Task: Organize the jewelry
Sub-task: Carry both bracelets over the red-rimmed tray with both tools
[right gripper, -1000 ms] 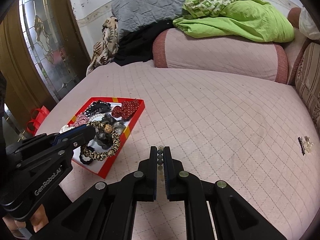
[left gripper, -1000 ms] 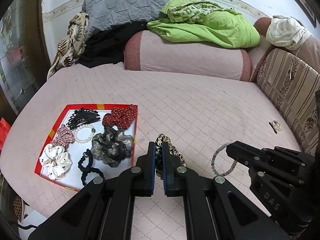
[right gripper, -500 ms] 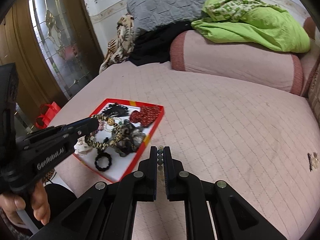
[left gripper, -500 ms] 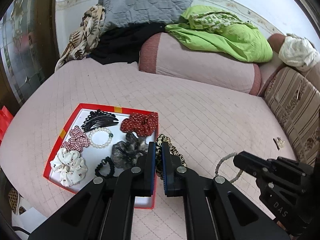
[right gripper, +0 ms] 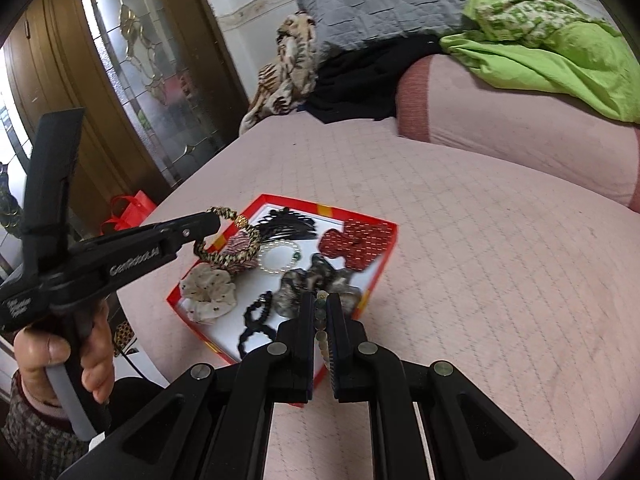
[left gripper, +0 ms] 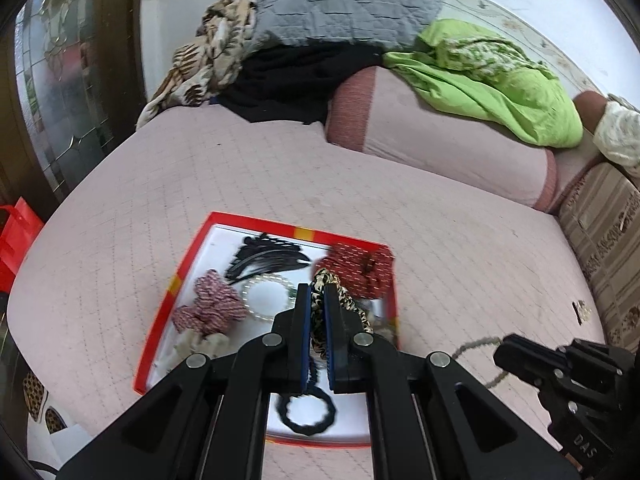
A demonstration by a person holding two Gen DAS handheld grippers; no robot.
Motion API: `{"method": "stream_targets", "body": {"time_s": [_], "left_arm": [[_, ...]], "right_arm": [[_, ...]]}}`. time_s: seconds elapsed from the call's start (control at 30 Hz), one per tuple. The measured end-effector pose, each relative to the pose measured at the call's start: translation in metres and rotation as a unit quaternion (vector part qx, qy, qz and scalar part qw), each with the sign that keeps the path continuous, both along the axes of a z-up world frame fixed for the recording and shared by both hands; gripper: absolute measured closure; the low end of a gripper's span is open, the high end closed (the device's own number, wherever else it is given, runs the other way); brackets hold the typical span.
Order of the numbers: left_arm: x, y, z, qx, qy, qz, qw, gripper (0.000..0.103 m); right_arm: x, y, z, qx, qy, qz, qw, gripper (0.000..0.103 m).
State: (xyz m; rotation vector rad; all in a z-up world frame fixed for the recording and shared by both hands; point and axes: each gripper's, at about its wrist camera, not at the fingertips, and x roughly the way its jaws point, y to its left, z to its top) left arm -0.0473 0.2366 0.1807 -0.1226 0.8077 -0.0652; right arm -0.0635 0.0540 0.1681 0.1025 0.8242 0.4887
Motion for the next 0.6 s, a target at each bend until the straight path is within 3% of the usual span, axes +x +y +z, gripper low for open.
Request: {"method": "stream_targets", "body": {"time_s": [0.6], "left_arm": [[0.016, 0.044, -0.040, -0.012, 0.035, 0.024, 0.9990, 0.097]], "right_arm": [[0.008, 0.058, -0.021, 0.009, 0.032, 0.071, 0.997, 0.096]]}}
